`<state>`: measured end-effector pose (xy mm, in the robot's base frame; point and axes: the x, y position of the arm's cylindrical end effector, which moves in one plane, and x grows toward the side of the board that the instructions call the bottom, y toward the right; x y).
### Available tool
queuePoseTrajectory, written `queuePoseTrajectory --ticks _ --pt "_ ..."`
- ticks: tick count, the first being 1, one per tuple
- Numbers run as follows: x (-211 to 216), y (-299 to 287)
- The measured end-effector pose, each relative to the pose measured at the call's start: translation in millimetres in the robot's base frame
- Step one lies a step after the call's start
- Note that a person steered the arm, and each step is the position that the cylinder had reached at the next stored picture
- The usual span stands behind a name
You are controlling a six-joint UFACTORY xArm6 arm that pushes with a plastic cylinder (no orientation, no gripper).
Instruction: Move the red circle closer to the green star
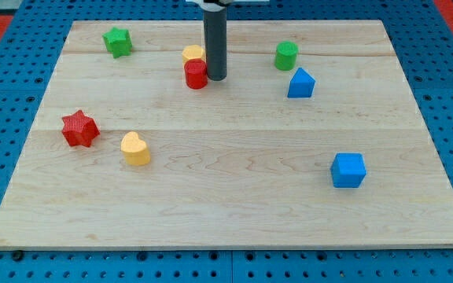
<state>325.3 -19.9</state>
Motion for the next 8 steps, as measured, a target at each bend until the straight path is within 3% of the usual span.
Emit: queuePoseTrajectory --ticks 1,2,3,4,5,6,8 --pt "-0.6 -58.1" --pt "3.7 -80.4" --pt "33.0 -58.0" --pt "46.5 -80.3" --pt "25.0 -148.1" --pt "4.5 -172.2" --pt "45.6 -128.1"
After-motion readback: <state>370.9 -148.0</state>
